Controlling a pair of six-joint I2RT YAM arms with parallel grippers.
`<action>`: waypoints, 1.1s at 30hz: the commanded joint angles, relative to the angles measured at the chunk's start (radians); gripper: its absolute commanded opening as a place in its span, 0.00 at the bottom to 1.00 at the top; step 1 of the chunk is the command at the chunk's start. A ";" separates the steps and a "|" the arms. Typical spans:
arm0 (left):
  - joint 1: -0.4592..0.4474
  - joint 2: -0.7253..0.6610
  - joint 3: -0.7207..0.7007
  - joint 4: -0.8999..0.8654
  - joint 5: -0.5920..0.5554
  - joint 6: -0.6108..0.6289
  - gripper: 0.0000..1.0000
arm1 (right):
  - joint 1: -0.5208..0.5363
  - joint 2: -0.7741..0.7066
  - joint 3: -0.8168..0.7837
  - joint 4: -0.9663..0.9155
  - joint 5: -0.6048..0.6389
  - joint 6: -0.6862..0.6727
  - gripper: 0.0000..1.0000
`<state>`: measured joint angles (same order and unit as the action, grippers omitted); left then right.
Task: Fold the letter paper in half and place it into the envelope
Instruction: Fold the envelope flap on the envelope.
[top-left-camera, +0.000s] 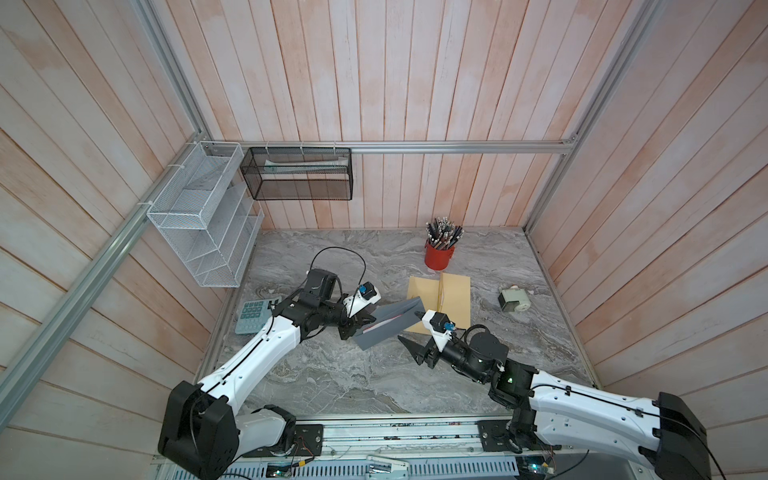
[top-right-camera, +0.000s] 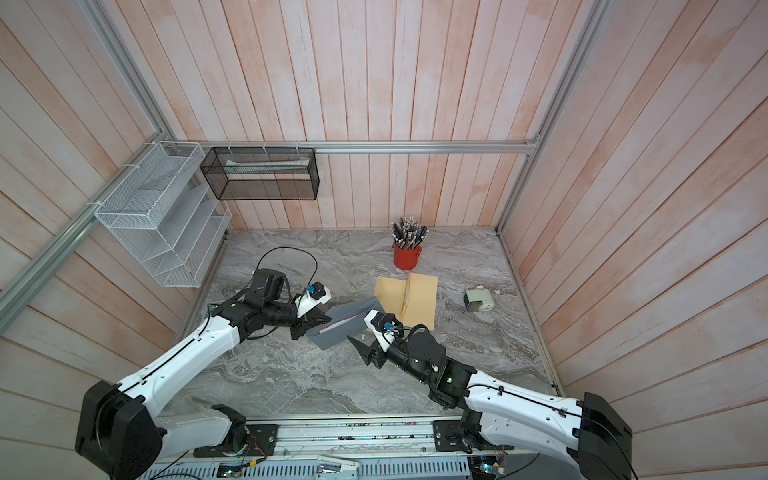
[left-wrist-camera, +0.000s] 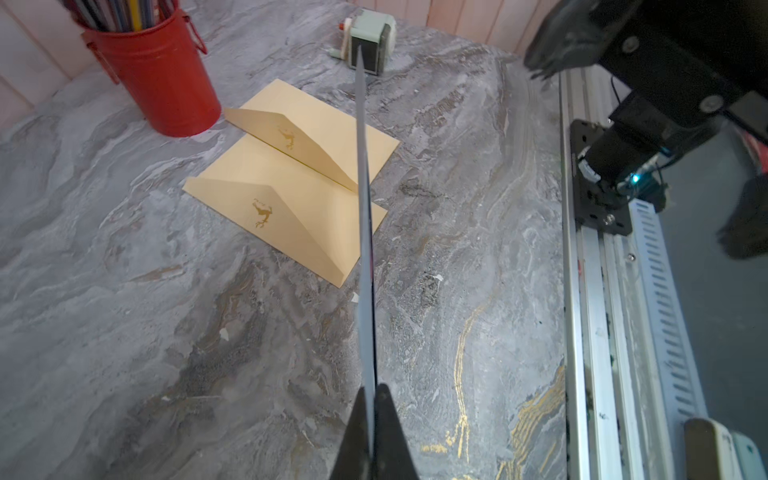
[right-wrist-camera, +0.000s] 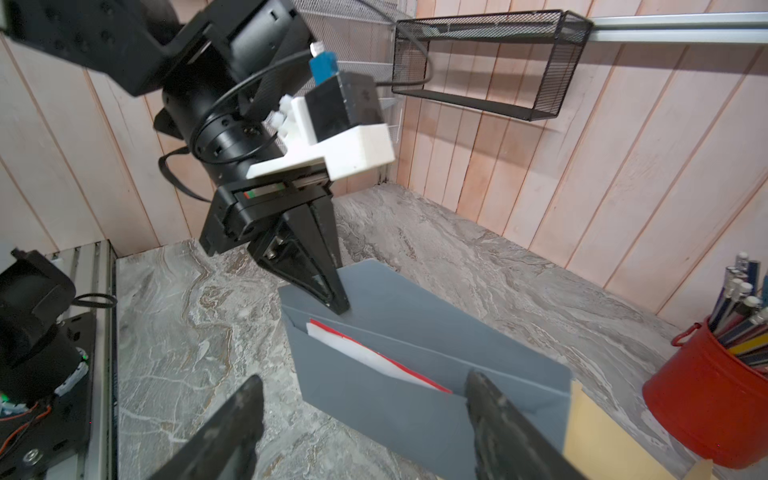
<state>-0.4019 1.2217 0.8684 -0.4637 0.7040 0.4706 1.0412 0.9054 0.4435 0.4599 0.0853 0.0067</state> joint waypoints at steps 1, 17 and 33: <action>0.024 -0.063 -0.078 0.170 -0.012 -0.270 0.00 | -0.061 0.012 0.041 -0.011 -0.082 0.114 0.77; 0.088 -0.040 -0.250 0.290 -0.201 -0.973 0.00 | -0.112 0.310 0.202 -0.033 -0.128 0.423 0.66; 0.060 0.027 -0.533 0.728 -0.466 -1.309 0.00 | -0.112 0.721 0.320 0.000 -0.236 0.528 0.43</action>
<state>-0.3290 1.2240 0.3561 0.1356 0.2943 -0.7708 0.9329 1.5860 0.7231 0.4423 -0.1131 0.5102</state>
